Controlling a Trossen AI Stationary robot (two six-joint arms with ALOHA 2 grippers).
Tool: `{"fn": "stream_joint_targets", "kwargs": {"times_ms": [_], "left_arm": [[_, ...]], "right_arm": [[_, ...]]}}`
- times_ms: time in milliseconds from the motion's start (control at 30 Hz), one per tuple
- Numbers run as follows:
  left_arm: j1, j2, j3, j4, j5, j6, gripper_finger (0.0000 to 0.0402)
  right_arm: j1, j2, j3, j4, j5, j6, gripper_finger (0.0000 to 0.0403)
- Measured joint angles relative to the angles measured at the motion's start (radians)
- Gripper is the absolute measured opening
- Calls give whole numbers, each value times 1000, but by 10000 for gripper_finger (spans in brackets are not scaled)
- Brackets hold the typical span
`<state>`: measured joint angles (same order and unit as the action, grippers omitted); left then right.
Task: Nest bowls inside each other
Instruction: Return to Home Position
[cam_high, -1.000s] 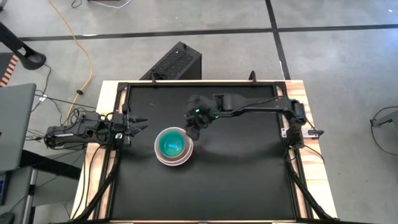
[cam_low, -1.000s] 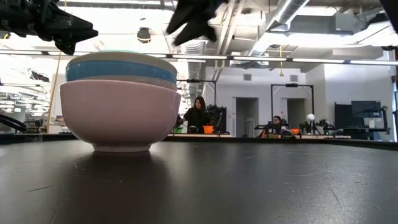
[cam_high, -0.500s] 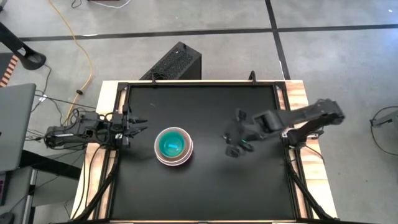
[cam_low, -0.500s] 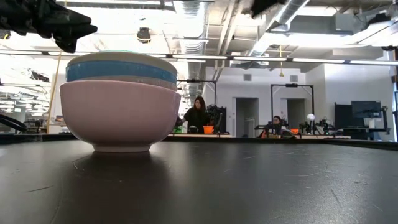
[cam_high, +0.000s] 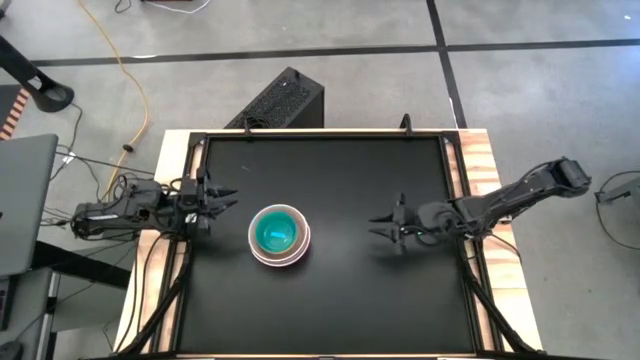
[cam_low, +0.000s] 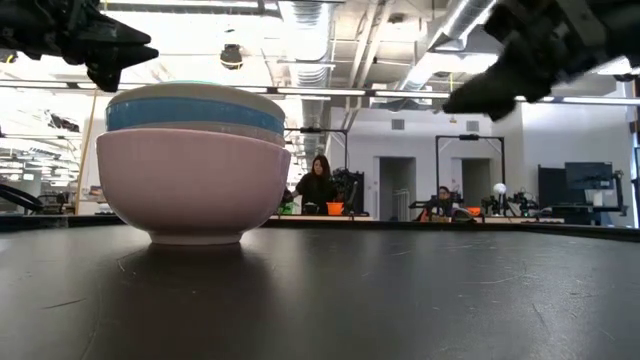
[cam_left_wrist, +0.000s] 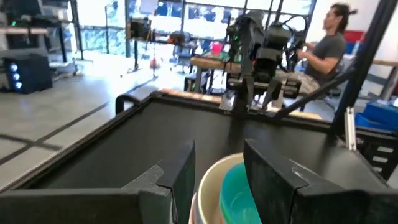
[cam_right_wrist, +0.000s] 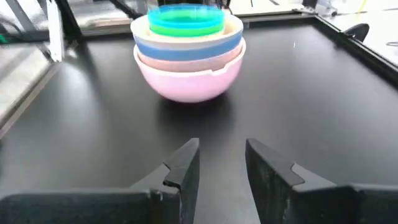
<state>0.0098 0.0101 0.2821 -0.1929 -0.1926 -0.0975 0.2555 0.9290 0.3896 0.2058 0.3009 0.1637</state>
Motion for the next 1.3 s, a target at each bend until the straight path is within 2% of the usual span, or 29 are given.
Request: {"fn": "stream_joint_targets", "kwargs": {"times_ms": [167,600,767,1000,1133,1300], "left_arm": [[0,0,-53,9,-33,-40,125],[0,0,-196,82,-33,-88,125],[0,2,-233,137,-17,-75,125],[0,-6,-241,152,25,-54,125],[0,-6,-271,229,108,-22,125],[0,-5,-272,227,125,-12,125]], "right_arm": [[-21,-155,-134,16,-11,19,145],[-43,-562,-325,-13,-16,11,145],[-42,-658,-377,-30,-18,-10,145],[-42,-755,-381,-130,-18,0,145],[-42,-784,-382,-137,-19,-15,145],[-42,-787,-382,-141,-36,-31,145]]}}
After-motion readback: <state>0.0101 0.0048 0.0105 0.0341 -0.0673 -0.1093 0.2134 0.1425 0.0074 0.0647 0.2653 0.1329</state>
